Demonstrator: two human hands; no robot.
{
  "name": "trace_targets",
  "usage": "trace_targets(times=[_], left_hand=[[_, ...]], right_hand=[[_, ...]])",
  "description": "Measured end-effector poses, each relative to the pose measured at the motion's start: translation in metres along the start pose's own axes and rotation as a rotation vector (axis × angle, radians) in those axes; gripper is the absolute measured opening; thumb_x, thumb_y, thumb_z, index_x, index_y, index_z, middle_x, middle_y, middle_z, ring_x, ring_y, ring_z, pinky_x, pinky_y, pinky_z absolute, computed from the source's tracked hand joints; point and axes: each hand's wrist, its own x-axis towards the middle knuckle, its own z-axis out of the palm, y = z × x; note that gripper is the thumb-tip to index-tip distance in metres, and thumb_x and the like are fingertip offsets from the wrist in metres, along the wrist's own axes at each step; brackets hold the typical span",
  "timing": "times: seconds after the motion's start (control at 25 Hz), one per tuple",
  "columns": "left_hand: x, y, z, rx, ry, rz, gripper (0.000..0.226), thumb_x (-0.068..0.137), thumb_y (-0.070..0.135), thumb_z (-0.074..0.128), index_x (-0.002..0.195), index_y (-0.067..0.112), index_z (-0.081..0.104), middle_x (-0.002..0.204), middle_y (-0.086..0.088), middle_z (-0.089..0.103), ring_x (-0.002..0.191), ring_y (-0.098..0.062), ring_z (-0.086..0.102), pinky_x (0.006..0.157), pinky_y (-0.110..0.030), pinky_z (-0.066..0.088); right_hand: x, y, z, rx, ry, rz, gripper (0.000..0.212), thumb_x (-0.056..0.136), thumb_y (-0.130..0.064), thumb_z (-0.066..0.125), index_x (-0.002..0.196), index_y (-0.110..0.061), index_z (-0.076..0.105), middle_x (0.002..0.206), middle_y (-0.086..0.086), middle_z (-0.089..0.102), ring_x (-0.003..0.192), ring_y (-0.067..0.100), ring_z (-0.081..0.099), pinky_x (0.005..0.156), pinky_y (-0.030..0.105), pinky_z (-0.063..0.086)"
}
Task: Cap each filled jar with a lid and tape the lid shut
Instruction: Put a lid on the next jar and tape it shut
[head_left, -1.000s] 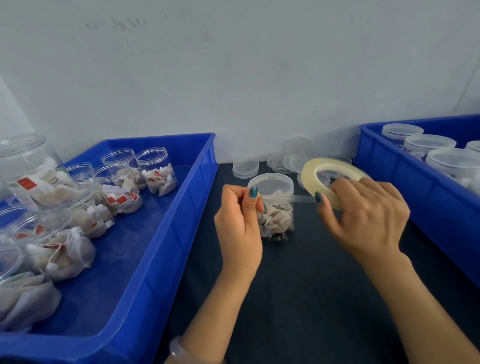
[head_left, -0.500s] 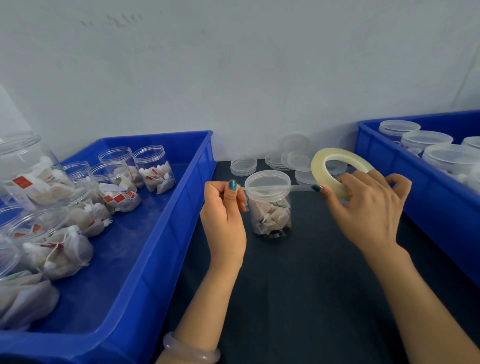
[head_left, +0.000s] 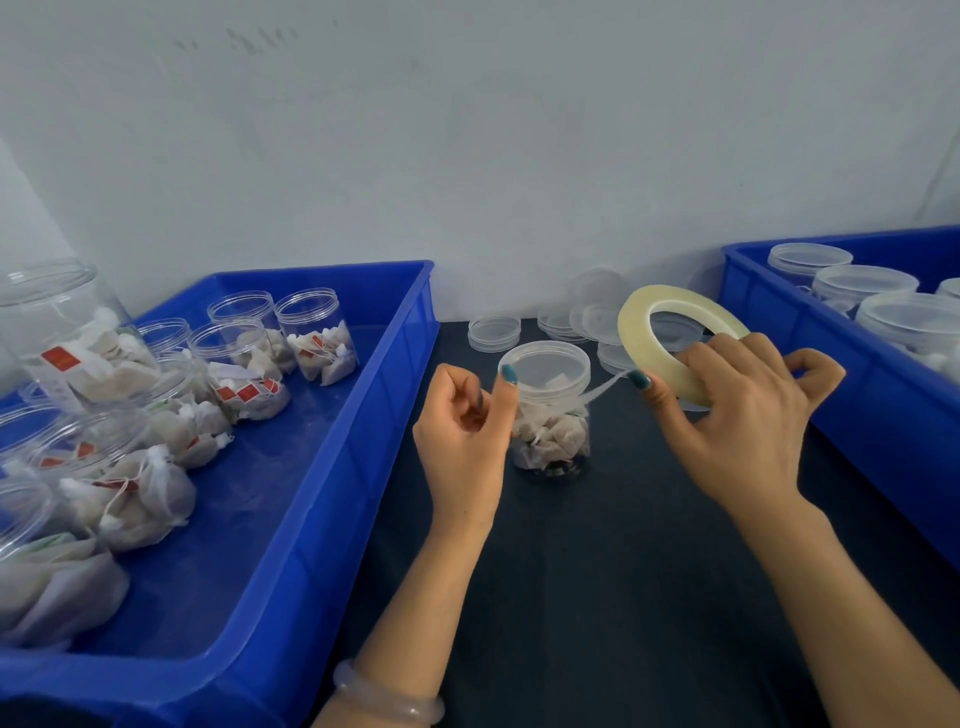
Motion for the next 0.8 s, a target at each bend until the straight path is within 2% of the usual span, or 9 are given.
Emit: trace_targets(times=[0.04,0.12,0.2,0.28,0.32,0.44,0.64,0.8], left_hand=[[0.001,-0.001,-0.002,0.050,0.009,0.010,0.034,0.082,0.045,0.071,0.074,0.027,0.044,0.061,-0.007,0.052,0.055,-0.031,0.054,0.053,-0.043,0.050],[0.006,-0.003,-0.007,0.084,-0.076,0.059,0.029,0.084,0.048,0.069,0.081,0.025,0.051,0.061,-0.001,0.056,0.050,-0.020,0.054,0.050,-0.035,0.048],[0.012,-0.006,-0.015,0.138,-0.315,0.142,0.026,0.088,0.052,0.061,0.089,0.026,0.064,0.062,0.001,0.059,0.048,-0.016,0.050,0.048,-0.030,0.042],[0.015,-0.010,-0.021,0.209,-0.524,0.213,0.021,0.087,0.047,0.067,0.092,0.027,0.073,0.063,0.002,0.059,0.051,-0.018,0.047,0.051,-0.028,0.041],[0.015,-0.011,-0.023,0.233,-0.570,0.220,0.018,0.083,0.043,0.073,0.091,0.027,0.076,0.064,0.005,0.057,0.055,-0.016,0.046,0.053,-0.024,0.041],[0.018,-0.017,-0.027,0.317,-0.523,0.200,0.010,0.080,0.030,0.080,0.090,0.028,0.079,0.072,0.017,0.058,0.064,-0.012,0.053,0.059,-0.023,0.045],[0.023,-0.016,-0.033,0.408,-0.413,0.198,0.031,0.086,0.049,0.065,0.093,0.023,0.081,0.086,0.014,0.064,0.068,-0.017,0.058,0.059,-0.033,0.048],[0.025,-0.013,-0.039,0.338,-0.340,0.148,0.011,0.082,0.035,0.075,0.087,0.027,0.079,0.082,0.010,0.072,0.072,-0.018,0.064,0.062,-0.029,0.051]], right_hand=[[0.000,-0.001,0.000,-0.002,0.013,-0.018,0.051,0.097,-0.058,0.042,0.072,-0.016,0.054,0.074,-0.002,0.054,0.078,0.023,0.050,0.081,0.043,0.023],[-0.001,-0.001,-0.001,-0.012,0.014,-0.042,0.050,0.097,-0.057,0.043,0.073,-0.016,0.056,0.075,-0.001,0.056,0.079,0.023,0.051,0.081,0.043,0.023],[-0.001,0.001,0.000,-0.034,-0.017,-0.042,0.051,0.098,-0.057,0.041,0.074,-0.015,0.057,0.075,-0.001,0.058,0.079,0.024,0.052,0.081,0.043,0.023],[-0.002,0.004,0.002,-0.072,-0.051,-0.029,0.054,0.097,-0.059,0.039,0.073,-0.015,0.059,0.075,-0.001,0.060,0.079,0.024,0.052,0.081,0.043,0.023],[-0.002,0.005,0.002,-0.090,-0.061,-0.024,0.055,0.097,-0.060,0.038,0.073,-0.015,0.060,0.075,0.000,0.060,0.079,0.024,0.053,0.081,0.043,0.023],[-0.002,0.007,0.004,-0.129,-0.076,-0.024,0.053,0.095,-0.059,0.042,0.072,-0.015,0.061,0.073,0.000,0.061,0.077,0.025,0.053,0.080,0.042,0.023],[-0.004,0.004,0.007,-0.153,-0.127,-0.041,0.053,0.096,-0.058,0.037,0.071,-0.016,0.060,0.072,0.000,0.060,0.076,0.024,0.053,0.079,0.041,0.023],[-0.004,0.001,0.008,-0.152,-0.131,-0.049,0.053,0.096,-0.058,0.036,0.071,-0.016,0.059,0.070,-0.001,0.059,0.076,0.023,0.052,0.078,0.041,0.022]])
